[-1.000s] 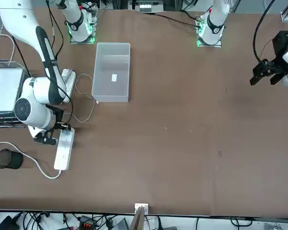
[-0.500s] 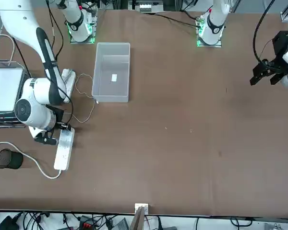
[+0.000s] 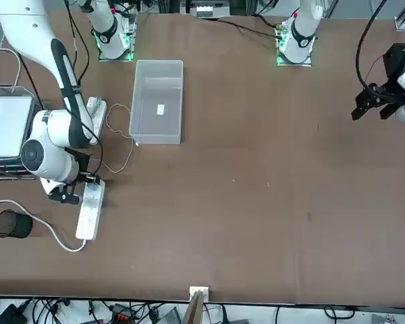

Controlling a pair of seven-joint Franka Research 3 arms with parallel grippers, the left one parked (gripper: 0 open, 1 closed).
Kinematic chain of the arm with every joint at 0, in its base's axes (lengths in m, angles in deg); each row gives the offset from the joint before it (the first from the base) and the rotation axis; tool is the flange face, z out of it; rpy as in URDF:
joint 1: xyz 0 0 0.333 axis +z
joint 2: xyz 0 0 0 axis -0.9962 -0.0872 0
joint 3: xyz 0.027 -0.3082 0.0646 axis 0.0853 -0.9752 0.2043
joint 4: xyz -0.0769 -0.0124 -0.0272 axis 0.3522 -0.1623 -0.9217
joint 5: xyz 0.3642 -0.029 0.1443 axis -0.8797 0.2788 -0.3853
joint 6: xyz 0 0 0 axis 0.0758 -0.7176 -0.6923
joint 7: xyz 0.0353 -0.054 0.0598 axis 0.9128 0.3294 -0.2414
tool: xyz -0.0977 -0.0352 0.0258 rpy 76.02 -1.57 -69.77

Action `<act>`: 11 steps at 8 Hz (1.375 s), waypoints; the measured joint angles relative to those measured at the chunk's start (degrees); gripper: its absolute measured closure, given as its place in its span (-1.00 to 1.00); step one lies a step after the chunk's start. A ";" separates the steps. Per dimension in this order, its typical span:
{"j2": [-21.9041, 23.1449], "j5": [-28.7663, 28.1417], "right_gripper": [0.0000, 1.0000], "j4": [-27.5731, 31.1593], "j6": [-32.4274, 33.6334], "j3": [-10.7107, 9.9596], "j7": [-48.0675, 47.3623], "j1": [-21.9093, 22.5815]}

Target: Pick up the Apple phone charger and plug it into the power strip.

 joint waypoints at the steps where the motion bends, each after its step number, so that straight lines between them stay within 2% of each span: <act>1: 0.04 -0.01 0.26 0.11 -0.13 0.00 0.00 0.00; 11: 0.03 -0.04 0.26 0.30 -0.92 0.00 0.03 -0.01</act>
